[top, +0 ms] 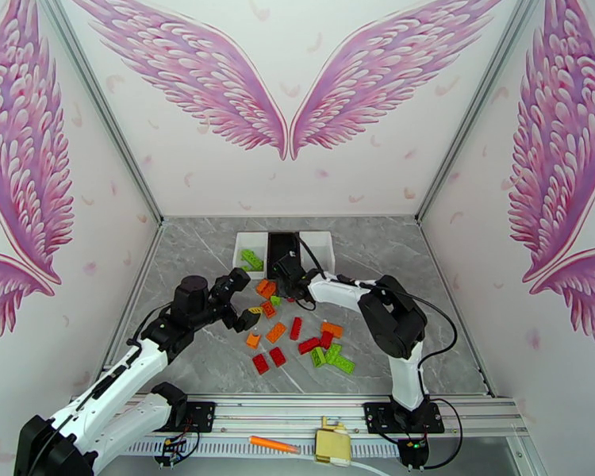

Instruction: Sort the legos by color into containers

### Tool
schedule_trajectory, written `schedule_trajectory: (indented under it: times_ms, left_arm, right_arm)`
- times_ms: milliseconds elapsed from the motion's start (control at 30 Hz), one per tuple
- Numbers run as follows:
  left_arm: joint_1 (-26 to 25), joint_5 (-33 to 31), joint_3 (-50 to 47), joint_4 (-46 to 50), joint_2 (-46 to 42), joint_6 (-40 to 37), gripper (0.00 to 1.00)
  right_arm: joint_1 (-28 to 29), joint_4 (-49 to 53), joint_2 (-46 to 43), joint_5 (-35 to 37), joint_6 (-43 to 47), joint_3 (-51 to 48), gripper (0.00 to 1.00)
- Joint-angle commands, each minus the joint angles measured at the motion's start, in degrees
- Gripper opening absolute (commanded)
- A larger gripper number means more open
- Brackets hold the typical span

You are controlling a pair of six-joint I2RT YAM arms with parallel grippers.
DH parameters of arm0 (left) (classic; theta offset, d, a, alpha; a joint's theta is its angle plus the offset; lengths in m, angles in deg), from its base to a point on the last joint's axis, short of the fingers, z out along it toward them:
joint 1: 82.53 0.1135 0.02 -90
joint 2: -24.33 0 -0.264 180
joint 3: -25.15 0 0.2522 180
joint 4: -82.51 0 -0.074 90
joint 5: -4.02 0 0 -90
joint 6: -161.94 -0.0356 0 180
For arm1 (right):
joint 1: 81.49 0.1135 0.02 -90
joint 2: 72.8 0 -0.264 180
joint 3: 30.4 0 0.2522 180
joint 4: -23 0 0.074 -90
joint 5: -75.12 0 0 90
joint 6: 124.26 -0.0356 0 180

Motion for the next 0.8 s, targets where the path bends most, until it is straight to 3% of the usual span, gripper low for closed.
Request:
schedule_trajectory:
  times_ms: [0,267,500,633,767]
  left_arm:
    - [0.3,0.5,-1.2,-0.3,0.5,-1.4,0.99]
    - [1.4,1.1,-2.1,-1.3,2.5,-2.2,0.99]
    - [1.8,1.5,-3.5,-4.5,0.8,-1.0,0.99]
    - [1.1,1.5,-2.8,-7.1,0.5,3.7,0.99]
    - [0.3,-1.8,-2.8,-10.6,-1.3,11.5,0.99]
  right_arm:
    - [0.2,3.2,1.6,1.2,0.0,2.7,0.45]
    - [-1.1,2.9,0.5,-1.1,1.7,2.6,0.24]
    - [-1.1,-4.5,-8.9,-0.3,2.5,-5.1,0.23]
    - [-1.3,-9.7,-12.7,3.7,6.4,-8.2,0.20]
    - [-3.2,-13.1,-14.7,2.8,9.6,-9.0,0.24]
